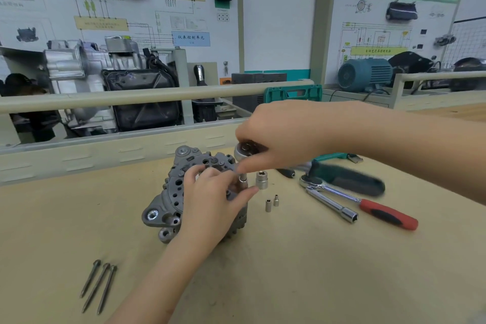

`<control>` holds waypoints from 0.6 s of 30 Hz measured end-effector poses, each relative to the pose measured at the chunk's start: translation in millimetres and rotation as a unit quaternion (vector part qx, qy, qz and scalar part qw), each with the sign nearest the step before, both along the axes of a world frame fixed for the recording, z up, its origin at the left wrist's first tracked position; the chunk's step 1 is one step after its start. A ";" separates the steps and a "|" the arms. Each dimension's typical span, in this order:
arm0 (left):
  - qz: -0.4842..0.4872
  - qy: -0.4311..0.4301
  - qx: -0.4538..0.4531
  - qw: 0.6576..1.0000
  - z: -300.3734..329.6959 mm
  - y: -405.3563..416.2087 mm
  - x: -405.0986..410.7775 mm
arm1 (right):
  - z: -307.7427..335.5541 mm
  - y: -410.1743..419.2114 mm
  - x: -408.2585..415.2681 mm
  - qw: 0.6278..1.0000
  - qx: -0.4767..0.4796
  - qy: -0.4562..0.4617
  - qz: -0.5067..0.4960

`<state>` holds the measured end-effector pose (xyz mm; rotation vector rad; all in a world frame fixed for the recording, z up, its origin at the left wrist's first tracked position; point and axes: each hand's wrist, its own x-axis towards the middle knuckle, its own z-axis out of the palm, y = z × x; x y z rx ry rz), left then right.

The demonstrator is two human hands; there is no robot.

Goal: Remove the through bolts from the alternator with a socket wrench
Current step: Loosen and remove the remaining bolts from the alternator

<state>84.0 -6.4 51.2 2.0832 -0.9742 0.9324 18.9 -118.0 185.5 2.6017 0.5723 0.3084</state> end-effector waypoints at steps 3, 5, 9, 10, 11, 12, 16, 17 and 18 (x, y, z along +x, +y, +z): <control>-0.044 0.024 0.013 0.999 3.3 3.8 3.6 | 3.5 -1.4 0.3 0.999 0.027 0.038 0.018; -0.085 0.056 0.013 0.995 3.8 6.6 5.8 | 7.9 -1.8 2.1 0.997 0.046 0.066 0.021; -0.076 0.068 0.000 0.995 3.4 6.4 6.1 | 10.5 0.7 3.8 0.995 0.050 0.083 0.037; -0.057 0.061 -0.005 0.996 3.0 5.5 5.7 | 10.4 0.9 3.9 0.995 0.042 0.082 0.037; -0.040 0.049 -0.010 0.998 2.5 4.1 5.3 | 10.9 1.3 4.3 0.996 0.029 0.074 0.028; -0.027 0.038 -0.012 0.999 2.3 2.9 4.2 | 11.3 2.2 5.1 0.998 0.017 0.063 0.012; -0.029 0.034 -0.017 0.999 4.0 2.5 3.5 | 9.9 5.3 7.2 0.998 0.020 0.052 -0.001; -0.042 0.038 -0.015 0.998 4.3 3.7 4.9 | 9.9 5.5 7.3 0.998 0.020 0.056 0.009; -0.057 0.047 -0.008 0.997 4.8 5.4 6.2 | 10.5 5.7 7.4 0.998 0.020 0.063 0.017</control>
